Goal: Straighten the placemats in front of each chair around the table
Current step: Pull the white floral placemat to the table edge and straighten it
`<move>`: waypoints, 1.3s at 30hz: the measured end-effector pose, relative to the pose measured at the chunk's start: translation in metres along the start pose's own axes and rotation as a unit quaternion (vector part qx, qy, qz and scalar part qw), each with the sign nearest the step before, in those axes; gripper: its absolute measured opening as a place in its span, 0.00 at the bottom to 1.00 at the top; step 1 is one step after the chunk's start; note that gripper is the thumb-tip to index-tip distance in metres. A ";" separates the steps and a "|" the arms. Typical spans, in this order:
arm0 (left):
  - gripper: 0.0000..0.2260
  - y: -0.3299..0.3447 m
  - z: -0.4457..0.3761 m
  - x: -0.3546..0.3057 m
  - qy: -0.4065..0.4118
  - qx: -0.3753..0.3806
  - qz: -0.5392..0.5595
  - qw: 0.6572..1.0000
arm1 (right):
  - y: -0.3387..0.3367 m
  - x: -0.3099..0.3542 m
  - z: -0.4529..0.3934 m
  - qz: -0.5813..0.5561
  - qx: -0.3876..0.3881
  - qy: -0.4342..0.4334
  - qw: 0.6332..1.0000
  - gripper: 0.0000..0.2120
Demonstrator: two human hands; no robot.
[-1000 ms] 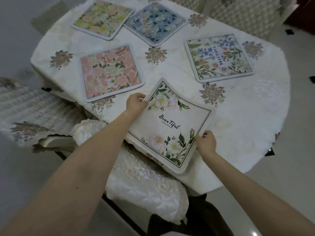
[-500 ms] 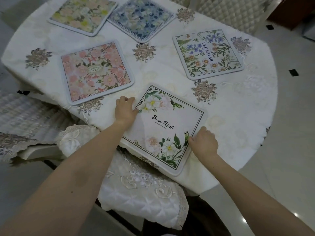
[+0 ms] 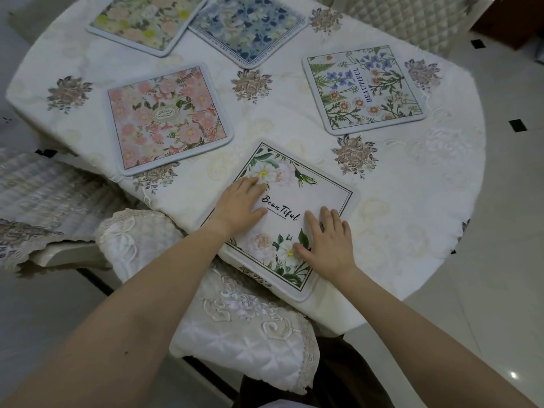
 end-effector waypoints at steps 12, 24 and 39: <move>0.22 -0.062 0.024 -0.114 0.016 -0.100 0.043 0.994 | -0.107 -0.042 0.029 -0.083 -0.122 -0.069 0.987 0.24; 0.22 -0.064 0.040 -0.317 0.020 -0.204 0.038 0.978 | -0.176 -0.200 0.117 -0.059 -0.206 -0.105 0.971 0.23; 0.23 -0.019 -0.059 -0.415 0.000 -0.128 0.055 0.990 | -0.171 -0.346 0.088 -0.057 -0.150 -0.060 0.985 0.24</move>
Point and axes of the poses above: each hand's wrist, its own z-axis away from the middle knuckle, its own y-axis out of the palm, x = y × z, the point moved 7 cm from there along -z, towards the middle knuckle, and after that the axes turned 8 degrees about x, right-handed, at the moved point
